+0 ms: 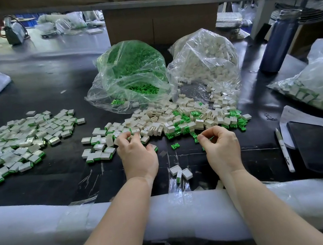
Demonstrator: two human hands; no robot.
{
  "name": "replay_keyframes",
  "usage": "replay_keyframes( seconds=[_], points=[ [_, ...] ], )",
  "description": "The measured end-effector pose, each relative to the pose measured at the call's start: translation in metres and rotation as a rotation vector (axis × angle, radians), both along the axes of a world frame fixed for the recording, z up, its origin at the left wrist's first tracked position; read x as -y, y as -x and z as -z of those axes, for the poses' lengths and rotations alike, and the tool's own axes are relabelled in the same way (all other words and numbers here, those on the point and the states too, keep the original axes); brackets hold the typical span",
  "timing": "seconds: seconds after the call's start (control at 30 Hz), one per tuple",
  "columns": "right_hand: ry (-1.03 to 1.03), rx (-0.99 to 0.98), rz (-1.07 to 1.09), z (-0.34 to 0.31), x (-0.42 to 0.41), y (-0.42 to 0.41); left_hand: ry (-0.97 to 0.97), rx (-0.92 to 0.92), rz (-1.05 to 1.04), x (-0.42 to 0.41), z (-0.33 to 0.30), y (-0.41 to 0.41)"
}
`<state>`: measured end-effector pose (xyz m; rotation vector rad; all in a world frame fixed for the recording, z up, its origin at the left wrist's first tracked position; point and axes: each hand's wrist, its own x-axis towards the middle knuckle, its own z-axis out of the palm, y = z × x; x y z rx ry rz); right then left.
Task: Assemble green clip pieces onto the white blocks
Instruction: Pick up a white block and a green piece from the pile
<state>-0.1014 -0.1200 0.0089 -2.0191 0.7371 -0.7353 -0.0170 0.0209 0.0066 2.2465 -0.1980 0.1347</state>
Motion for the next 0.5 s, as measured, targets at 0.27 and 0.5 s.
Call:
replay_keyframes(
  seconds=[0.27, 0.5],
  points=[
    [0.266, -0.104, -0.078, 0.002, -0.004, -0.002, -0.185, 0.055, 0.033, 0.004, 0.002, 0.003],
    [0.506, -0.229, -0.318, 0.004, -0.013, -0.006, -0.318, 0.132, 0.129, 0.007, 0.004, 0.003]
  ],
)
